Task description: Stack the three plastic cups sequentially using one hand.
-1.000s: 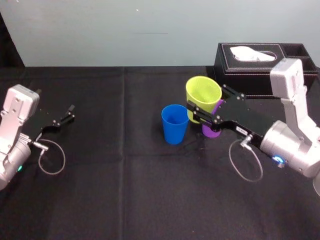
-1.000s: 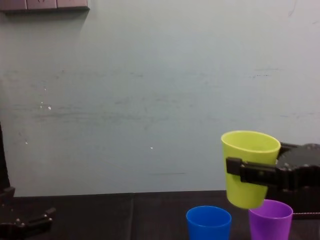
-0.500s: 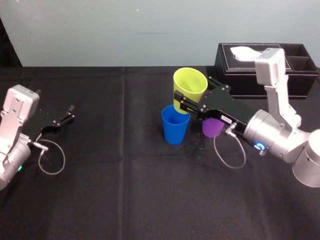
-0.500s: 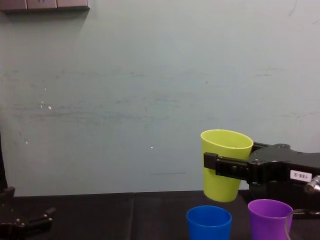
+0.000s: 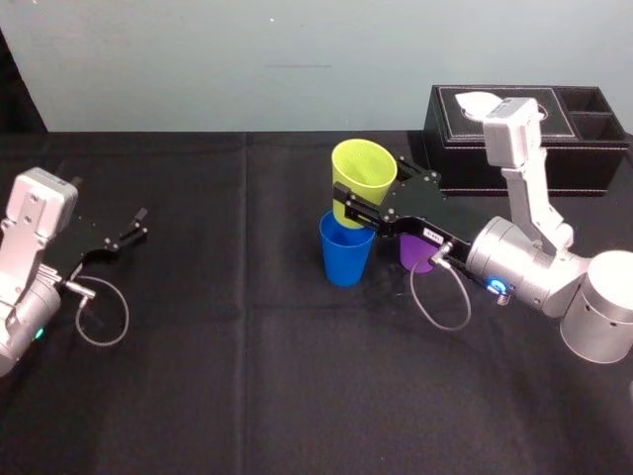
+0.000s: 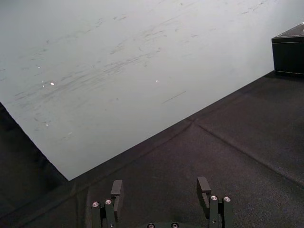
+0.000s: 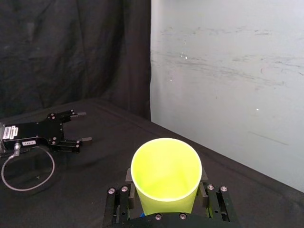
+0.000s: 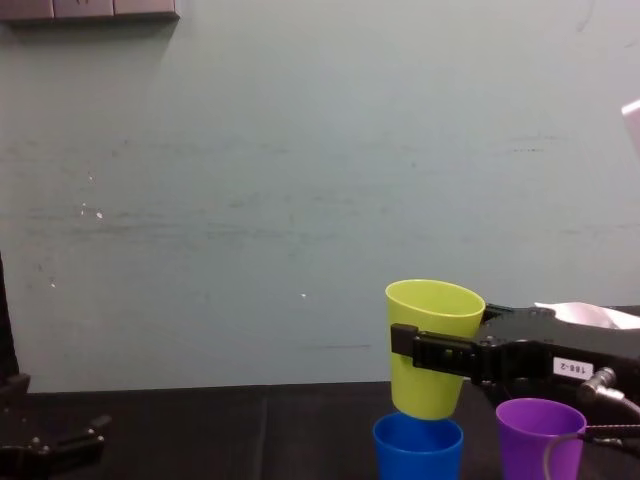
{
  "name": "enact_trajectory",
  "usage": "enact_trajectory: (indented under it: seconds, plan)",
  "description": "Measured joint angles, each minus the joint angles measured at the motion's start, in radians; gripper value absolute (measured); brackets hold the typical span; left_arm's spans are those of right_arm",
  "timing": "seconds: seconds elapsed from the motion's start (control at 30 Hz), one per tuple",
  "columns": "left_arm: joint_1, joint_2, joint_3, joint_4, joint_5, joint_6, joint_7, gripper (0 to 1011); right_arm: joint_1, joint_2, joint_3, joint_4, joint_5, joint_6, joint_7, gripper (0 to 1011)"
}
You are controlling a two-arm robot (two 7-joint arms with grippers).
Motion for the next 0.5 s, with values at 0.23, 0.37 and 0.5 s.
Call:
enact_trajectory:
  seconds: [0.23,0.37,0.5]
  plan:
    - [0.0,0.0,0.0,0.0,0.0,0.0,0.0,1011,0.018,-0.013,-0.017,0.029,-0.006,-0.004,0.003,735]
    - [0.0,0.0,0.0,0.0,0.0,0.0,0.0,1011,0.027,-0.02,-0.024,0.047,-0.013,-0.005,0.002,735]
    - [0.0,0.0,0.0,0.0,0.0,0.0,0.0,1011,0.034,-0.024,-0.029,0.059,-0.021,-0.005,0.002,735]
